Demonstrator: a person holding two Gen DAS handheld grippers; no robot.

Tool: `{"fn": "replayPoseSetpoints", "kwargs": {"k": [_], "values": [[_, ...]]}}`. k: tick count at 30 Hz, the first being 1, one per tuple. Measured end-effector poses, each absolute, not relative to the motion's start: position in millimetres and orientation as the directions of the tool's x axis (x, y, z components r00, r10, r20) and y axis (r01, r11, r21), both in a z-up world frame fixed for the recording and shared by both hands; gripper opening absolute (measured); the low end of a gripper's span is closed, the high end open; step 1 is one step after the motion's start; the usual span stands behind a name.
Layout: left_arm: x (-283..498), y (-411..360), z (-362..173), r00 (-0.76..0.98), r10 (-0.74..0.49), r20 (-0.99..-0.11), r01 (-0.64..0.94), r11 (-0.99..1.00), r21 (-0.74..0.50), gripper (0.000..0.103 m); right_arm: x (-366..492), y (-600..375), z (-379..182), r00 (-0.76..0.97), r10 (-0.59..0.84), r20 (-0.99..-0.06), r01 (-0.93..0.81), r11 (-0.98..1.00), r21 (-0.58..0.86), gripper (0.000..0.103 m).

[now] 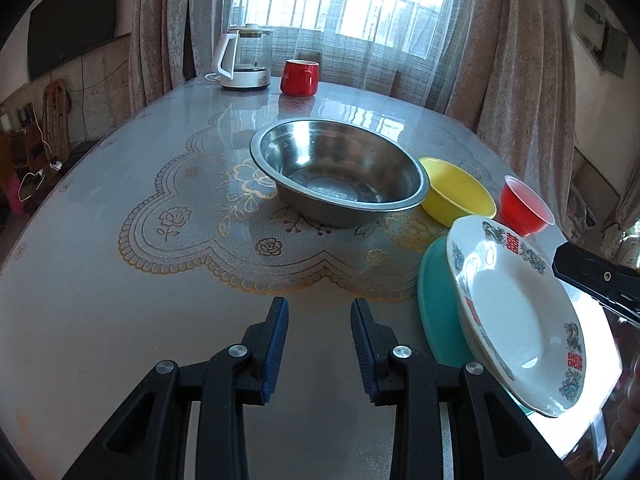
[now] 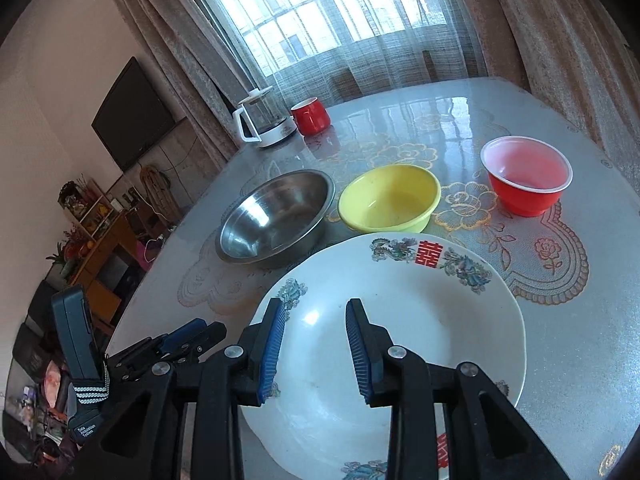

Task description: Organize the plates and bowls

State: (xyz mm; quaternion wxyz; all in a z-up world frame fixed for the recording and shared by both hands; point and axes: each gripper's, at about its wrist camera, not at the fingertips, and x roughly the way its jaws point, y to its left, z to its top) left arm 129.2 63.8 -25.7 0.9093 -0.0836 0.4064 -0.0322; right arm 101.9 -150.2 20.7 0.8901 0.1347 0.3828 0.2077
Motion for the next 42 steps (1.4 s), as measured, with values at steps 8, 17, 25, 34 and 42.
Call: {"fn": "replayPoseSetpoints", "kwargs": {"k": [8,17,25,34,42], "values": [[145.2,103.7,-13.7,0.7,-0.123,-0.704,-0.063,0.971,-0.232,0.033,137.2,-121.5,16.3,0.573,0.508,-0.643,-0.289,0.86,0.422,0.033],[175.0,127.6,-1.1,0.732,-0.143,-0.666,-0.096,0.946,-0.308,0.048,182.3,-105.9,9.9,0.539,0.503,-0.675,-0.246,0.861,0.446,0.033],[215.6,126.6,-8.7,0.709,-0.148,-0.689,-0.11,0.942,-0.316,0.047,206.2,-102.8,2.1,0.526,0.476,-0.705,-0.209,0.876,0.435,0.033],[244.6,114.5,-21.7,0.684,-0.15,-0.714,-0.08,0.957,-0.278,0.028,229.2,-88.1,-12.0,0.507,0.414,-0.756,-0.198,0.909,0.366,0.035],[234.2,113.0,-20.8,0.689,-0.145,-0.71,-0.068,0.962,-0.263,0.023,227.9,-76.5,-14.6,0.52,0.368,-0.77,-0.247,0.929,0.277,0.028]]}}
